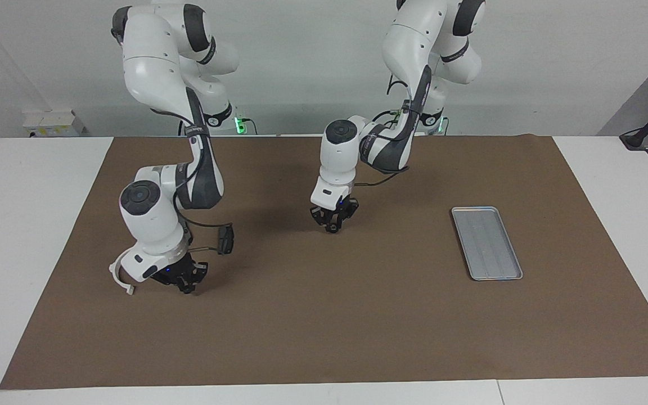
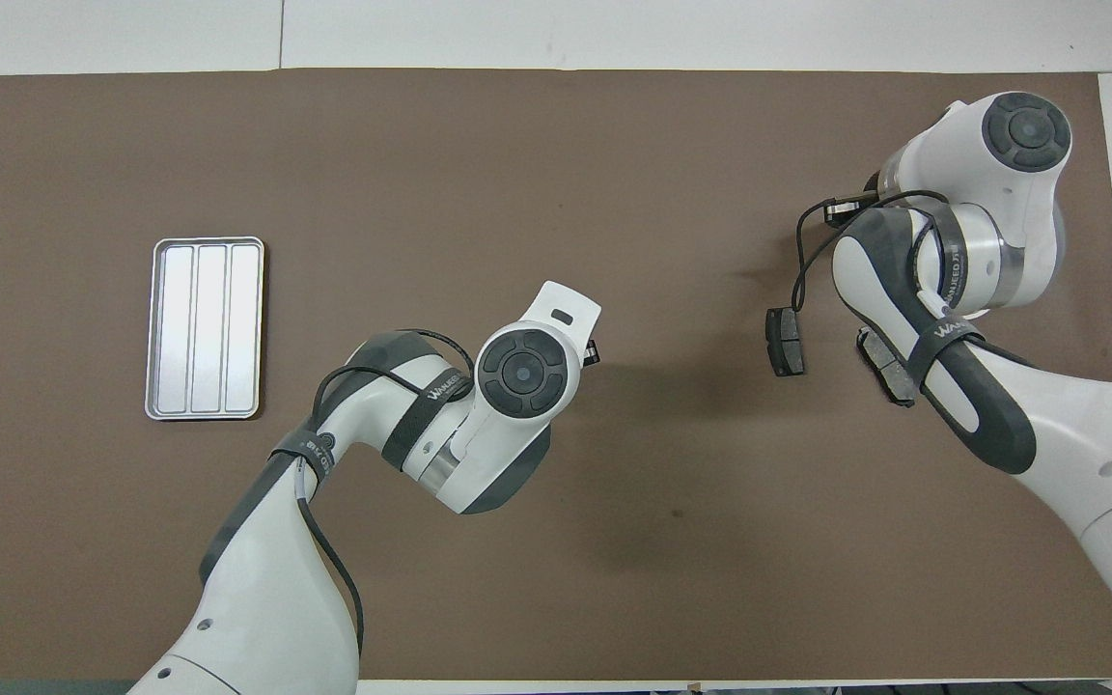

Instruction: Place bearing gear from tray to pile

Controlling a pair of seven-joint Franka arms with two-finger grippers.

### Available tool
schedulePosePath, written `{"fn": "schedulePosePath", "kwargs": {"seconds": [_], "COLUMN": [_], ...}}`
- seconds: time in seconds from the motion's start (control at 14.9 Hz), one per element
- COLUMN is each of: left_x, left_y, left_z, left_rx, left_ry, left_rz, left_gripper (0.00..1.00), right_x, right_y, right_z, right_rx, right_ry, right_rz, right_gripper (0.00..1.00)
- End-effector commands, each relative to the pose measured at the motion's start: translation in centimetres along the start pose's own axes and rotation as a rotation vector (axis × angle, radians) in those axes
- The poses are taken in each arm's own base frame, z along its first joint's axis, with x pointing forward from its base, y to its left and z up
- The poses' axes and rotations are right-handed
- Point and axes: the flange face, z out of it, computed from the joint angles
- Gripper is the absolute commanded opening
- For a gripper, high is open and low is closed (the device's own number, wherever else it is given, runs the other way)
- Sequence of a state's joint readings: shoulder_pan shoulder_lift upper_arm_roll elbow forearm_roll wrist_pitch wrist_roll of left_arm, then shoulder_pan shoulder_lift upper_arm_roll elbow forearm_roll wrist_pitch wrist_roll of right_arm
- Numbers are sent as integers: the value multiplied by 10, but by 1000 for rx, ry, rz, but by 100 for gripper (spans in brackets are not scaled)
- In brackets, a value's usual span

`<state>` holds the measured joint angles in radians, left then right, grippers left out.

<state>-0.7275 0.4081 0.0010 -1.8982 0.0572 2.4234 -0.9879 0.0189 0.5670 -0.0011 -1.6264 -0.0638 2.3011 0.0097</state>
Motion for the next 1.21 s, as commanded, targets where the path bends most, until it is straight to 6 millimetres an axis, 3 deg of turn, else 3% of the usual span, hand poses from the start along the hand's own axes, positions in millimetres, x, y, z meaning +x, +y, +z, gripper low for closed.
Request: {"fn": "schedulePosePath", "kwargs": {"seconds": [0.0,0.13,0.27,0.33,0.4,0.47,0.54,0.6,0.74,0.8,1.14], "left_x": [-5,-4,-4,-4,-3,-1,3,7,25,47,151], "left_y": [-5,-6,-5,-6,-5,-3,0,1,-4,-17,-115], "left_z": [2,2,1,1,-1,-5,-12,-17,-40,-58,-164], "left_rx": [-7,-7,-4,3,10,20,22,25,20,20,75], "left_ry": [17,17,17,14,11,9,10,13,63,94,110], "left_rz": [-7,-9,-6,-2,-1,0,3,1,12,-6,54], "left_gripper": [0,0,65,83,91,93,94,94,96,96,100], "right_x": [0,0,0,0,0,0,0,0,0,0,-1], "right_y": [15,16,16,16,16,15,15,15,14,12,-8], "right_z": [14,14,14,14,15,15,14,14,13,10,-23], "right_rx": [5,5,5,6,7,7,7,7,7,8,8], "right_ry": [30,28,30,30,28,28,28,28,28,24,1], "right_rz": [-31,-32,-34,-31,-29,-30,-29,-29,-27,-28,-54], "right_gripper": [0,0,0,0,0,0,12,30,86,99,100]}}
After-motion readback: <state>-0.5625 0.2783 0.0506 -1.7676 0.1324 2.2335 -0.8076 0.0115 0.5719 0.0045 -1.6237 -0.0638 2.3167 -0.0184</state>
